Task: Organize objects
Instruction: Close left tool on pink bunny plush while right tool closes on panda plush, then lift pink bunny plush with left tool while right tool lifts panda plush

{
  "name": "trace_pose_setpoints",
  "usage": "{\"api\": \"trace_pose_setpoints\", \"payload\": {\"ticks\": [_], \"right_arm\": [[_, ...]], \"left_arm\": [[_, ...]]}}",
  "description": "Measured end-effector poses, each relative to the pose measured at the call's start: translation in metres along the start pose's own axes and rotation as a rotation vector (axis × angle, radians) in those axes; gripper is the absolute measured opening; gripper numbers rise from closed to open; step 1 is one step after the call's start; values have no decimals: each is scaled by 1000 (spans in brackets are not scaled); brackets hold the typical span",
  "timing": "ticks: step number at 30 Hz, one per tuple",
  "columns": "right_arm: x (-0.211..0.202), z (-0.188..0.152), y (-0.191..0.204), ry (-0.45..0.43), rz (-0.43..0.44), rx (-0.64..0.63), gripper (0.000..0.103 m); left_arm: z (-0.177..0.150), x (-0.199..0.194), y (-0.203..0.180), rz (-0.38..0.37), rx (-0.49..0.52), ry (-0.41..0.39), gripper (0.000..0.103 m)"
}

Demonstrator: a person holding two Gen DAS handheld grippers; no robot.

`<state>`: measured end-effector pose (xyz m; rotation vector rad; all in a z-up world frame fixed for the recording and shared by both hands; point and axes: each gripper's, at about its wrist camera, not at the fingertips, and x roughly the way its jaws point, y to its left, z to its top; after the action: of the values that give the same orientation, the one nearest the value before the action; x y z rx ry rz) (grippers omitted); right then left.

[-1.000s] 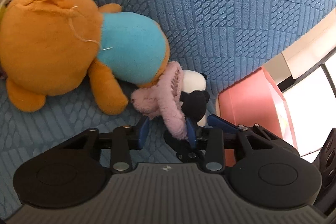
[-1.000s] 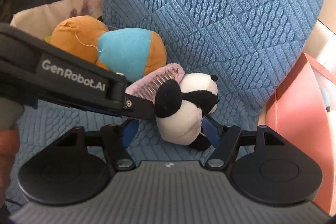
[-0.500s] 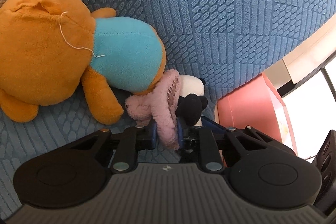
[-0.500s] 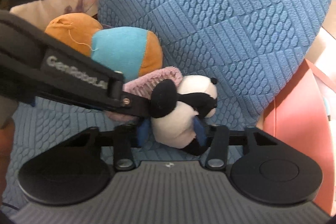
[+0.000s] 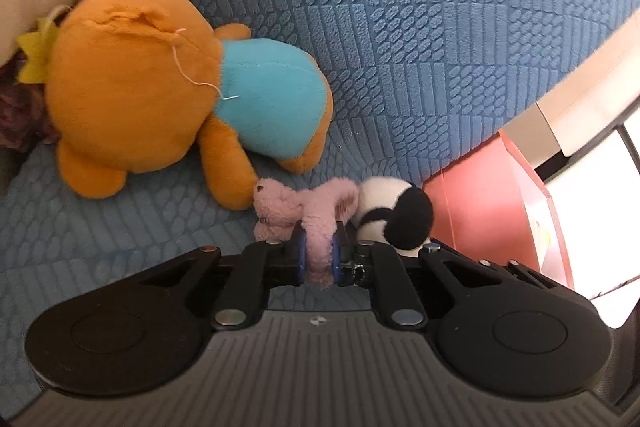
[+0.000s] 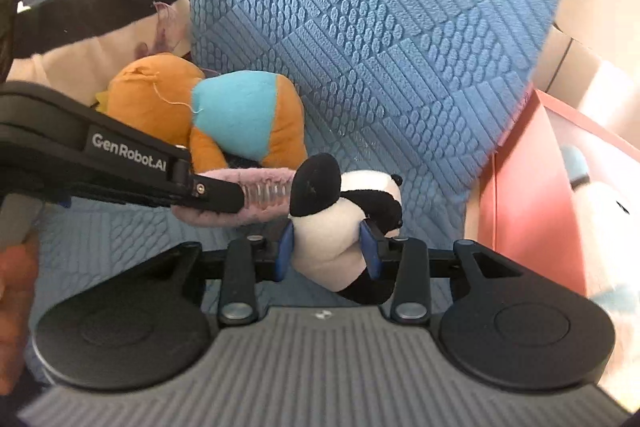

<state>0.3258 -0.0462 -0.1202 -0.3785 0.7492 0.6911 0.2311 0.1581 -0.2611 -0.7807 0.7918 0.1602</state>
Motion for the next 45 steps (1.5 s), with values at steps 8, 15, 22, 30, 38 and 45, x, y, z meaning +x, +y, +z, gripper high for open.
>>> {"api": "trace_pose_setpoints", "payload": {"ticks": [8,15,22,30,38,45], "right_arm": [[-34,-23,0,39,26,70,40],[-51,-43,1,74,44,119,40],[-51,-53,-2,131,71,172,45],[-46,-49,0,119,77,190,66],[-26,-42,7,126,95,206,66],[-30,-39,4,94,85,223,40]], "left_arm": [[-28,-18,0,54,14,24,14],[-56,-34,-10,86,53,63,14],[-68,-39,-14,109,69,94,15],[-55,-32,-5,113,-4,147,51],[-45,-29,3,152,9,150,57],[-39,-26,13,126,-32,155,58]]}}
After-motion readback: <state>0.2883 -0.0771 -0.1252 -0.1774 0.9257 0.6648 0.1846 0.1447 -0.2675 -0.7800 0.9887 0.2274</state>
